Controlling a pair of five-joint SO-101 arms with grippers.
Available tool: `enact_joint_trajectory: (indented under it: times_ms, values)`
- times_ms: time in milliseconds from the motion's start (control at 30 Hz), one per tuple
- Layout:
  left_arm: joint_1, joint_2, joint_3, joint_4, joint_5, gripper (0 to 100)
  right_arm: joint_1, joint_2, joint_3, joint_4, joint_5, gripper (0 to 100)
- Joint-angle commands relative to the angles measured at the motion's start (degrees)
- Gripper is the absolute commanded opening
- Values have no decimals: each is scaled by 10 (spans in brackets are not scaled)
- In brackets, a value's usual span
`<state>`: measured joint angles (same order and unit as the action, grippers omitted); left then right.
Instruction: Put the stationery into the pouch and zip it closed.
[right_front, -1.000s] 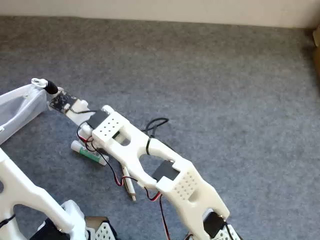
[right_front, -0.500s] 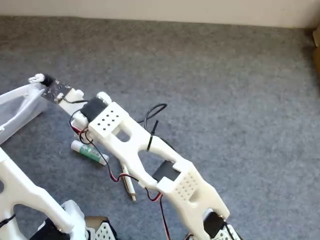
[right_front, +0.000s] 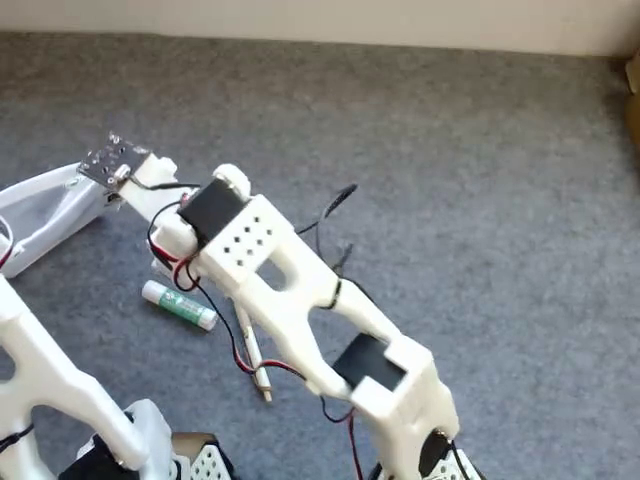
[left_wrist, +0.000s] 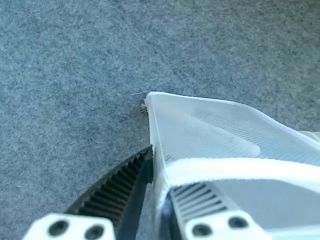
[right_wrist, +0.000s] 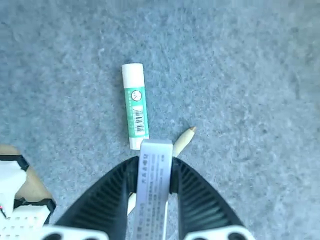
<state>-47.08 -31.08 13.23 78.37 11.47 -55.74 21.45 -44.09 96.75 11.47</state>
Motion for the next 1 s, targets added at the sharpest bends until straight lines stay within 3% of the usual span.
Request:
enact_joint_trajectory:
  times_ms: [0, 633, 967]
  values:
    - [56, -4, -5, -3, -2, 30, -10, -84, -42, 7, 2, 4]
    - [292, -4, -11, 20, 33, 30, -104, -273, -38, 4, -87, 4]
    - [321, -4, -5, 19, 37, 30, -108, -371, -36, 5, -82, 4]
